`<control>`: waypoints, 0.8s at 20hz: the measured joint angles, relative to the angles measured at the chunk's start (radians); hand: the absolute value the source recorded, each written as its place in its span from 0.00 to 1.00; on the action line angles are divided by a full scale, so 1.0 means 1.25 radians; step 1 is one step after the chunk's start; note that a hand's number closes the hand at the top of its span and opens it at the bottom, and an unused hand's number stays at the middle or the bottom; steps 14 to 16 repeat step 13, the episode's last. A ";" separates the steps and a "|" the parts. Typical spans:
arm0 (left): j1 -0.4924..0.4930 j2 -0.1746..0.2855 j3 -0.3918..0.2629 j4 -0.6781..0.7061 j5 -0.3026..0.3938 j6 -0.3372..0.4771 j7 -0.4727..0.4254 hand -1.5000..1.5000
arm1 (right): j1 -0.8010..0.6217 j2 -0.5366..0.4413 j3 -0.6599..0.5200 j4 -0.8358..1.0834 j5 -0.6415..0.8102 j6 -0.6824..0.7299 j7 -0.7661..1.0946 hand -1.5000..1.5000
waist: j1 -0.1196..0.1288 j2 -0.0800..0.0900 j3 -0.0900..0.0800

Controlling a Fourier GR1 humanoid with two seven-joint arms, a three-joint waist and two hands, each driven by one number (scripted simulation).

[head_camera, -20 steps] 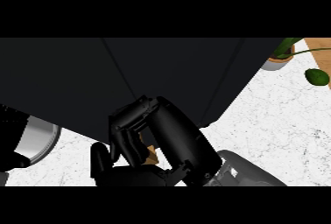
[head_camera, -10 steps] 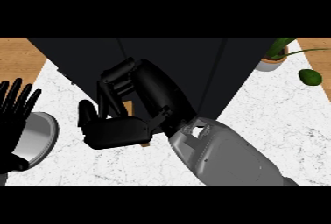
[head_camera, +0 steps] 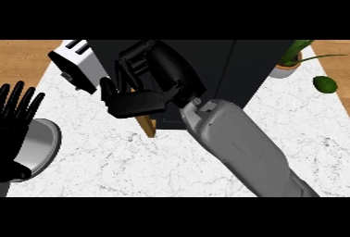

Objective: Pick up the wine, place it into the cabinet and close the cabinet

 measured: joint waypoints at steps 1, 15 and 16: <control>-0.002 -0.001 0.000 -0.002 0.006 0.006 0.008 0.00 | -0.005 -0.003 -0.008 0.018 -0.002 0.019 -0.019 1.00 | 0.001 -0.001 -0.002; -0.016 -0.004 -0.004 0.008 0.016 -0.008 0.028 0.00 | -0.018 -0.016 -0.032 0.096 0.001 0.116 -0.114 1.00 | 0.008 -0.014 -0.010; -0.016 -0.004 -0.004 0.008 0.016 -0.008 0.028 0.00 | -0.018 -0.016 -0.032 0.096 0.001 0.116 -0.114 1.00 | 0.008 -0.014 -0.010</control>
